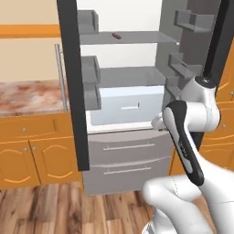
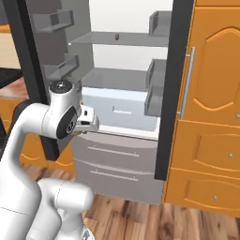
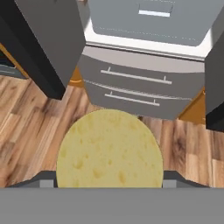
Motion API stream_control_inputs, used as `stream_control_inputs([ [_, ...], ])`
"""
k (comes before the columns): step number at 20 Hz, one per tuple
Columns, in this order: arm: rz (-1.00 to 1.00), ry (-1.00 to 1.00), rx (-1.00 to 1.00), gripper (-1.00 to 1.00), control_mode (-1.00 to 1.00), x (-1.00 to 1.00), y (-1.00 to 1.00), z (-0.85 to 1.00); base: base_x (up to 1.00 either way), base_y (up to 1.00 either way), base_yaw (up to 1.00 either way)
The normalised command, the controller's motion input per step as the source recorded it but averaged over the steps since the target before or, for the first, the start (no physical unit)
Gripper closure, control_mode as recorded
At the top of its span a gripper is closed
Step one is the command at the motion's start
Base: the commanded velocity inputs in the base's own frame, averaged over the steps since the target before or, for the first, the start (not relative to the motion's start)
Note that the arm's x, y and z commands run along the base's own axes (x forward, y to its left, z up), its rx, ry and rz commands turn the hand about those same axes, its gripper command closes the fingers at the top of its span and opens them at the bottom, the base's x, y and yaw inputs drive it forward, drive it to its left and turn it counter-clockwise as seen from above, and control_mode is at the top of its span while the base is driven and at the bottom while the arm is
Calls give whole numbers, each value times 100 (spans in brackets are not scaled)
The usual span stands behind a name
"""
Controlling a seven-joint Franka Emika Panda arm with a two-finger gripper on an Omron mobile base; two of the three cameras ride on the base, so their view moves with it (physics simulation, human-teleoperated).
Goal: Retrieve the sausage and cheese from the fridge and place them on the cutting board on the counter.
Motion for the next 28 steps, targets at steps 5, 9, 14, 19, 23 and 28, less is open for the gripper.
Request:
stream_control_inputs([
  [5,0,0,0,100,100,0,0,0,-4,0,42],
  [9,0,0,0,100,100,0,0,0,-2,0,61],
  [14,0,0,0,100,100,0,0,0,0,0,63],
  [19,0,0,0,100,100,0,0,0,0,5,59],
  [23,0,0,0,100,100,0,0,0,14,20,53],
  [28,0,0,0,100,100,0,0,0,22,26,54],
])
